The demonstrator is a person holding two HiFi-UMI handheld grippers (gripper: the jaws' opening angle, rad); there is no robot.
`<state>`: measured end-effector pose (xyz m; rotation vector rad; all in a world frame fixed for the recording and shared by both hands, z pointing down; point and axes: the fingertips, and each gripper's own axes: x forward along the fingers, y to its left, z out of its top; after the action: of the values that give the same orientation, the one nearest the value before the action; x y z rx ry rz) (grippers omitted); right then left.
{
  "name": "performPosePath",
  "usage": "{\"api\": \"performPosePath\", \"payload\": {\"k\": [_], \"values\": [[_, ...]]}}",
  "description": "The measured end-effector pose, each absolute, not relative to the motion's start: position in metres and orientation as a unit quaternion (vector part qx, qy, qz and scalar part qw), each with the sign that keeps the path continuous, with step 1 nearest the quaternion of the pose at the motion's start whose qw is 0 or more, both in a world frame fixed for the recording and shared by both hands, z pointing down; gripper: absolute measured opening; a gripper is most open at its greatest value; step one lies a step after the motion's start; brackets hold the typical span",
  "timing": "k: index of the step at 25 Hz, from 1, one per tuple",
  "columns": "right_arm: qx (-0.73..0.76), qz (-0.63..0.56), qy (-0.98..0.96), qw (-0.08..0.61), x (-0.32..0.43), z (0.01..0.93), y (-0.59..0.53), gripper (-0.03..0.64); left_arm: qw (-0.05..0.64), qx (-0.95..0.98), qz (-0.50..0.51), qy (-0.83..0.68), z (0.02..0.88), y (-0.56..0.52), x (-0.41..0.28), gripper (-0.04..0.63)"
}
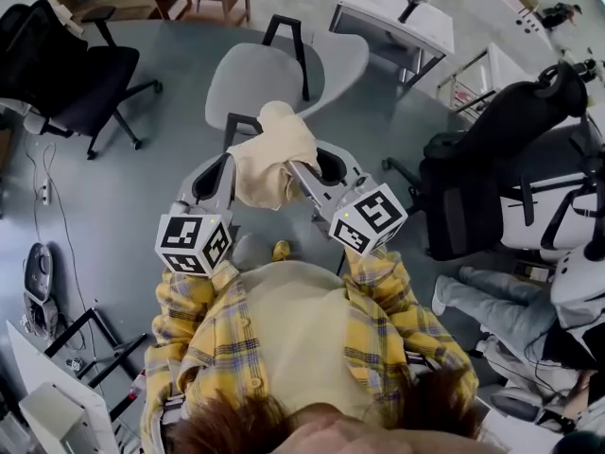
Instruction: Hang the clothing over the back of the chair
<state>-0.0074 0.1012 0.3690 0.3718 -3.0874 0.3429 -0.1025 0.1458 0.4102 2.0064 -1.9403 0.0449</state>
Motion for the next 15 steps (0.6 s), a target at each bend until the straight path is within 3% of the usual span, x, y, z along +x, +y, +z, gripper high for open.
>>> {"api": "performPosePath", "payload": {"k": [15], "values": [[0.159, 0.101, -0.982, 0.0, -0.006, 0.36, 0.042, 0.081, 0.174, 0.741, 0.024, -0.648, 0.414, 0.074, -0.104, 0.005]]}}
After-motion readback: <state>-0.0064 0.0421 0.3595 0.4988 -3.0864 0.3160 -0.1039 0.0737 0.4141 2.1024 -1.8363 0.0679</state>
